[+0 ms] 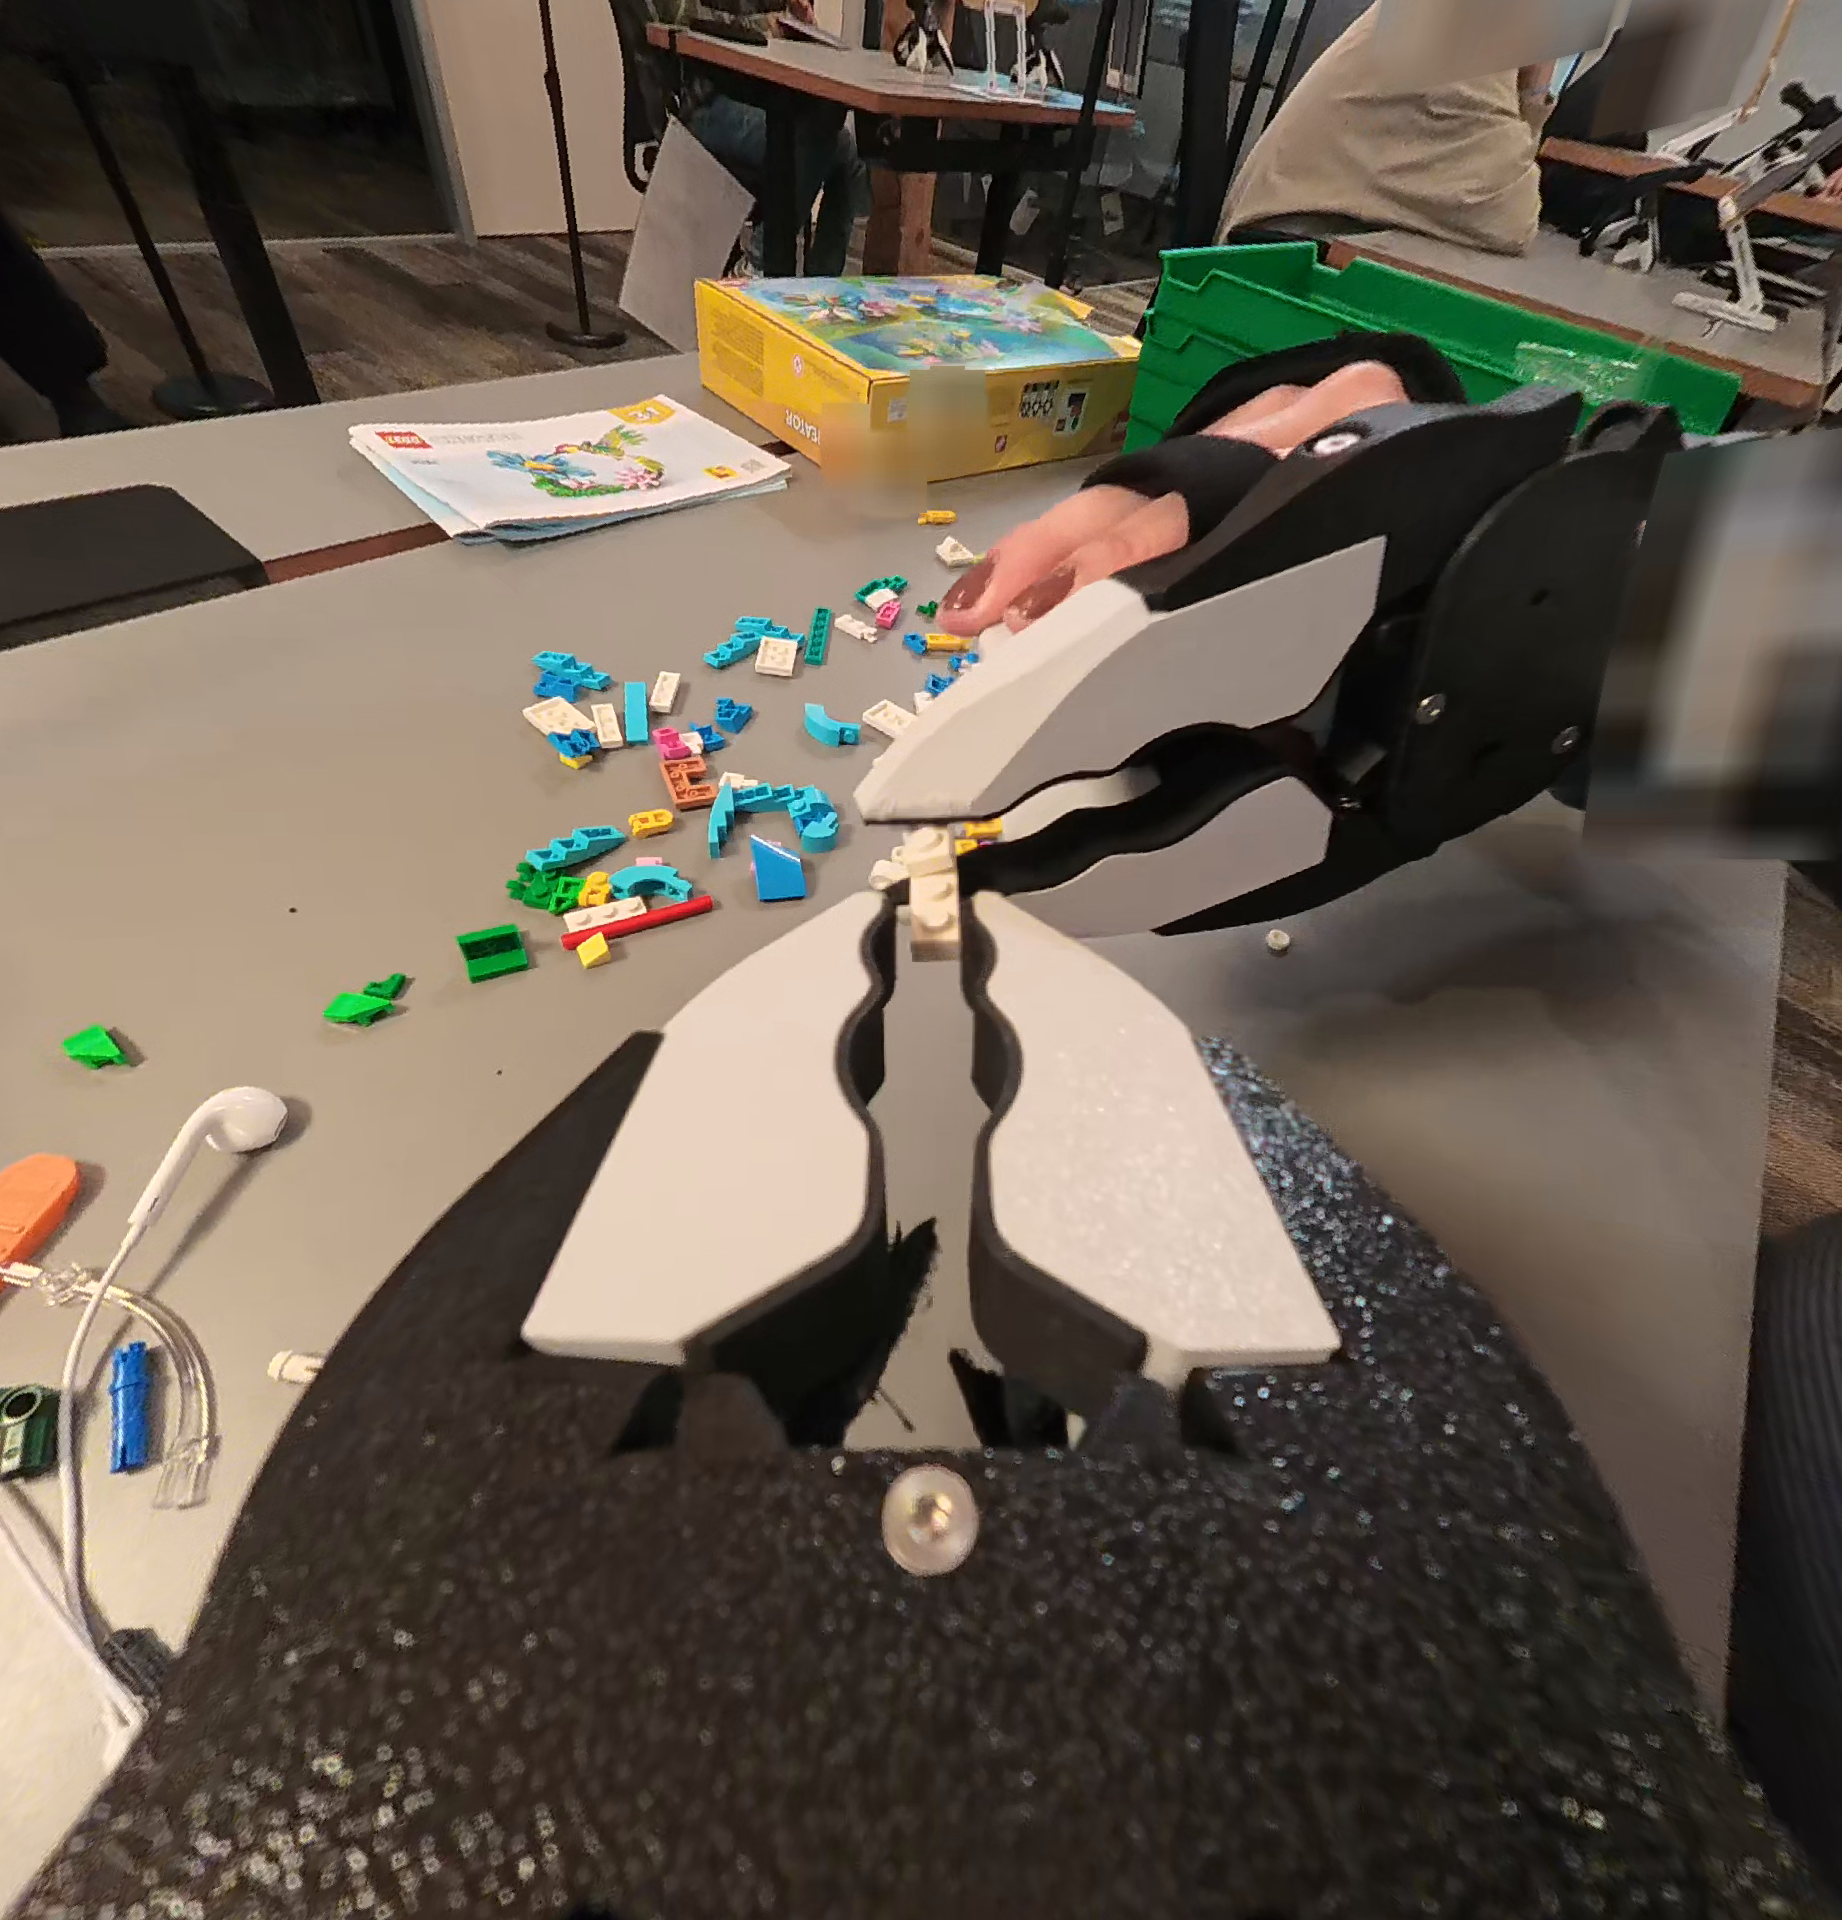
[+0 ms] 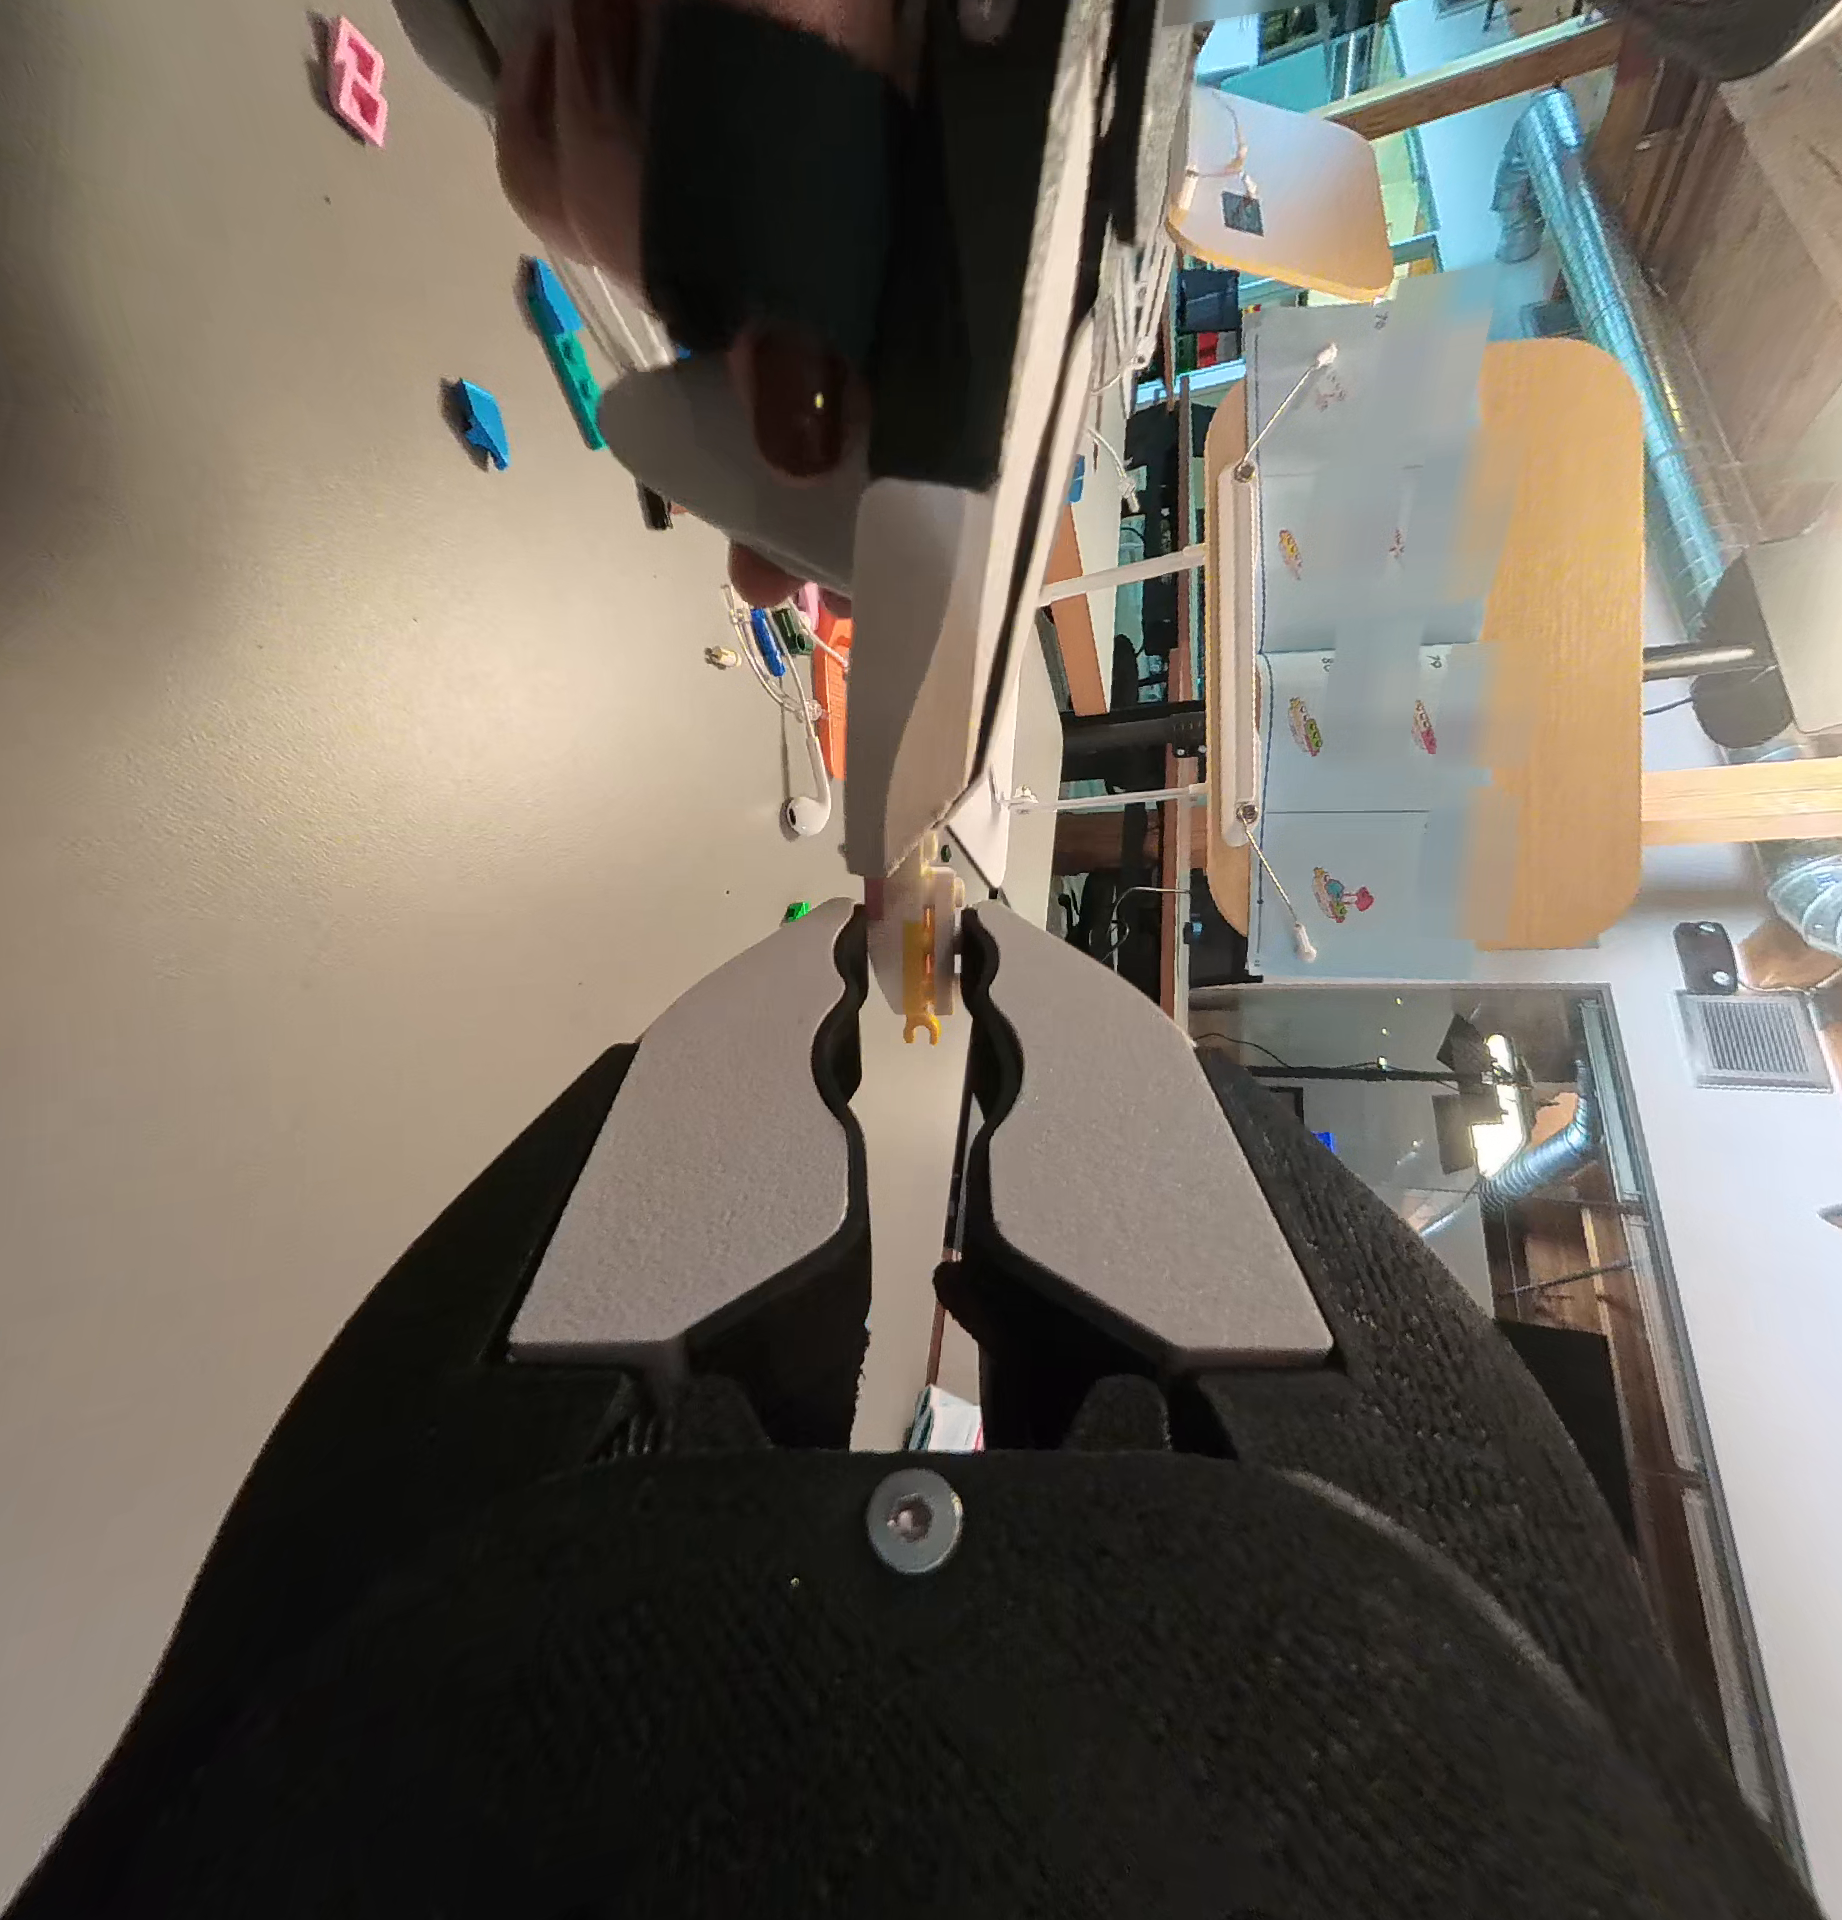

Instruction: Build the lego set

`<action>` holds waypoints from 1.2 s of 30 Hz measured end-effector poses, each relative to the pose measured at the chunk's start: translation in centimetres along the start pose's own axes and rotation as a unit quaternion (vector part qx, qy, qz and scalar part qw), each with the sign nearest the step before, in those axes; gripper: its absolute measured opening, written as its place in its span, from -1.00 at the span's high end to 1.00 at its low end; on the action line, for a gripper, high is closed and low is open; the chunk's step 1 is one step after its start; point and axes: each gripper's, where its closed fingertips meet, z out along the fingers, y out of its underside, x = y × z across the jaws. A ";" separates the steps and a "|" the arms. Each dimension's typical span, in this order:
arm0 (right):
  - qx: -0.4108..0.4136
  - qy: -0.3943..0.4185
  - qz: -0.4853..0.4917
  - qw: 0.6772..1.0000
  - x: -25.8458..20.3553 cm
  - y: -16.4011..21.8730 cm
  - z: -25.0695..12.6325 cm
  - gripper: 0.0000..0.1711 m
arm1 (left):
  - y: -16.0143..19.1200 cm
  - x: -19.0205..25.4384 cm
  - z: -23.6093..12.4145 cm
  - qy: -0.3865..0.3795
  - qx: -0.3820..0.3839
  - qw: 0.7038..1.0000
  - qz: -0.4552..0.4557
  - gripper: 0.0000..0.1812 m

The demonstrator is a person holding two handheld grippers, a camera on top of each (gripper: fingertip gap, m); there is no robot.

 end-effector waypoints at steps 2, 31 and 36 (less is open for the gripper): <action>0.001 -0.002 0.005 1.000 0.2 0.0 -0.1 0.82 | -0.2 0.1 0.0 0.003 0.006 1.000 0.002 0.91; -0.100 0.080 -0.162 0.978 1.2 0.3 -0.5 0.82 | -0.8 0.4 -0.1 0.018 0.013 0.997 -0.074 0.91; -0.089 0.069 -0.121 0.986 1.3 0.3 -0.6 0.83 | -1.0 0.5 -0.1 0.031 0.026 0.995 -0.088 0.91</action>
